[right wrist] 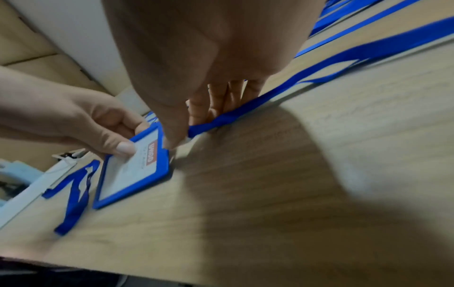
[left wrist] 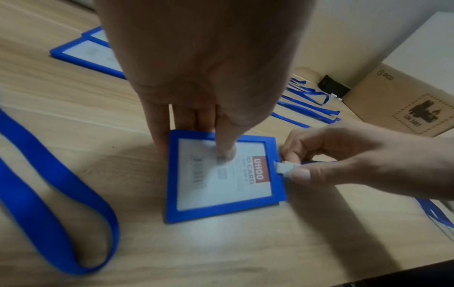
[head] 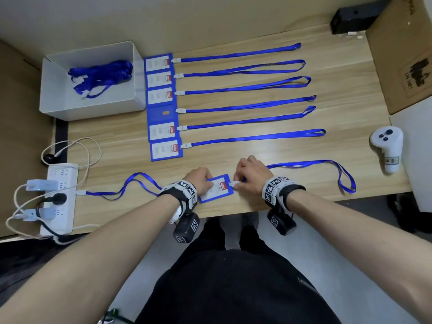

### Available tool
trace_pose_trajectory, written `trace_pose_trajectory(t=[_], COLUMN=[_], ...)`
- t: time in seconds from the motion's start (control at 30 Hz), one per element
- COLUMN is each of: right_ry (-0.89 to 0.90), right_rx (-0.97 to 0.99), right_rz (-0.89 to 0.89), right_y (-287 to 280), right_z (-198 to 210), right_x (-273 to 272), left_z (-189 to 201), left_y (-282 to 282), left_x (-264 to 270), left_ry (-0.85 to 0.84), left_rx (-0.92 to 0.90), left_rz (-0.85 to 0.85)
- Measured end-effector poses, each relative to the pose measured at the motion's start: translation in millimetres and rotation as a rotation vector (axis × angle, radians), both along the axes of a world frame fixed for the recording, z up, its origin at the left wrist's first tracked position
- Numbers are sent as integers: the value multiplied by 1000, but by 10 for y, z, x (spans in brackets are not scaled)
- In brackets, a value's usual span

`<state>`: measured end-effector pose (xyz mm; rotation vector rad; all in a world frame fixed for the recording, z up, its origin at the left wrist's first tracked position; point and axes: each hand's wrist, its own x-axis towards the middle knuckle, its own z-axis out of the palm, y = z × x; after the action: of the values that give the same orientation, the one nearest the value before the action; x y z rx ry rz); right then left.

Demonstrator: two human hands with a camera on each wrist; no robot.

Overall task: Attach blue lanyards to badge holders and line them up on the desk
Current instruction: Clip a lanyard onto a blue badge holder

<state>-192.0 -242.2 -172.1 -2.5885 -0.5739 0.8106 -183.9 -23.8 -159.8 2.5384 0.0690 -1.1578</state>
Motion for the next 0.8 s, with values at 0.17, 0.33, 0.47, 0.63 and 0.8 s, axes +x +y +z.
trace_pose_trajectory(t=[0.17,0.33,0.47,0.63,0.8], right_ry=[328,314,294,248,180], right_rx=[244,465,512,457,432], right_rz=[-226,-403,-437,-424,-464], right_y=[-76,-65,-101,-233,-223], right_z=[45,245,451,617,771], right_x=[-16,135,245,315,362], left_z=[133,382,531,723,811], left_y=[-22,-252,-335,-398,-458], left_x=[38,77,131,224,283], left_ry=[144,118,52,26,19], left_rx=[-42,-406,-504,-518,-521], left_rz=[-64,108,129,153,227])
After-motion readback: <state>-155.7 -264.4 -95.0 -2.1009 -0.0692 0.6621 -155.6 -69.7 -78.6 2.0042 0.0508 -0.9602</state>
